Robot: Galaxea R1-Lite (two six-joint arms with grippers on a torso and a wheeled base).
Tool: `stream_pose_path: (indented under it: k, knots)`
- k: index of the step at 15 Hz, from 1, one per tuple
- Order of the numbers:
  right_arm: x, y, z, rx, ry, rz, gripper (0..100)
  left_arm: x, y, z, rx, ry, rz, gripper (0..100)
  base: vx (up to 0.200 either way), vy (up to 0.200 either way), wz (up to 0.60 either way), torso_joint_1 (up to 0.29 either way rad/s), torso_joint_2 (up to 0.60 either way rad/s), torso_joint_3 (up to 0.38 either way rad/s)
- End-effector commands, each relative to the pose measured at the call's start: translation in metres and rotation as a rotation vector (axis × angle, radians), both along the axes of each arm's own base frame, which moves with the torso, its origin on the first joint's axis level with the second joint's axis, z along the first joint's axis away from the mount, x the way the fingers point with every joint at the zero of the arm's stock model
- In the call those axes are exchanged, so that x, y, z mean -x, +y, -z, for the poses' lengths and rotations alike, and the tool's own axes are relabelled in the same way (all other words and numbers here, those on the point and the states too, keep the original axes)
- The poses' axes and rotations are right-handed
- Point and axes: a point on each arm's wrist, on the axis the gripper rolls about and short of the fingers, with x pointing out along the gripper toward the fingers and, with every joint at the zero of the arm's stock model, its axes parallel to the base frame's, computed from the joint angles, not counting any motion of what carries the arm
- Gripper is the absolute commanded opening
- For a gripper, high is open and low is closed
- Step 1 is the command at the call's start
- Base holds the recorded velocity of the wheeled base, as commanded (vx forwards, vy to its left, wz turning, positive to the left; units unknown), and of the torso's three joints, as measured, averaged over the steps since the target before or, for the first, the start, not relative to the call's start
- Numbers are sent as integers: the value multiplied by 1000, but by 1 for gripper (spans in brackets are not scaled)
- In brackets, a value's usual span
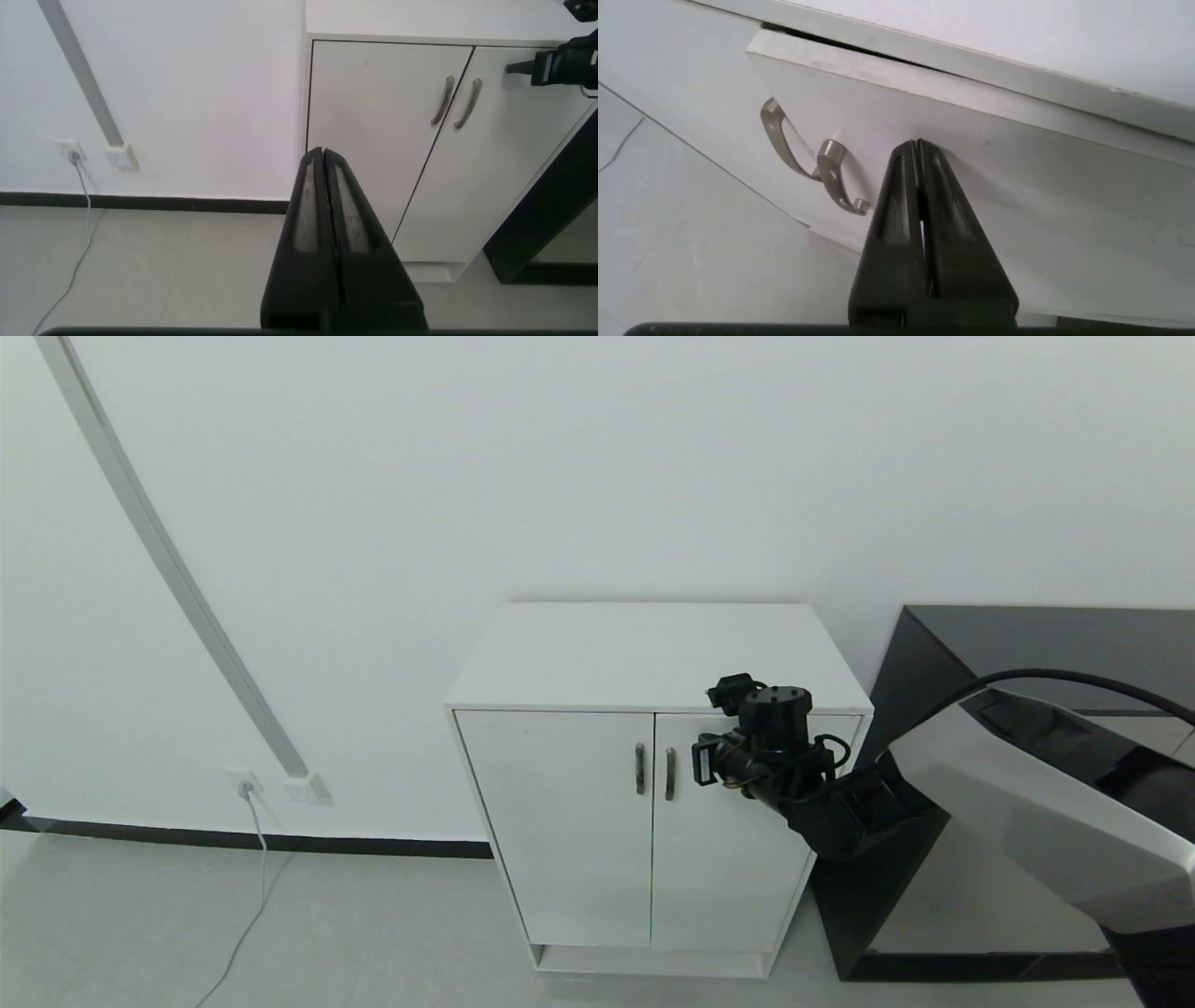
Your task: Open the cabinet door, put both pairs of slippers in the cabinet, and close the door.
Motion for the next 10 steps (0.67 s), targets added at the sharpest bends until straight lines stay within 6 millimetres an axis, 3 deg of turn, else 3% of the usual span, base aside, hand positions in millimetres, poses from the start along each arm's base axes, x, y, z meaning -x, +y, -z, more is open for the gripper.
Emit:
stream_pose_path:
  k: [1,10]
  knots:
    - [-1,0,0,1,-2,1,0,0,0,0,1,1,-1,0,0,0,0,0,0,0]
    - [-3,2,-1,-3,-12,-1,0,0,0,0,1,1,-1,0,0,0,0,0,0,0]
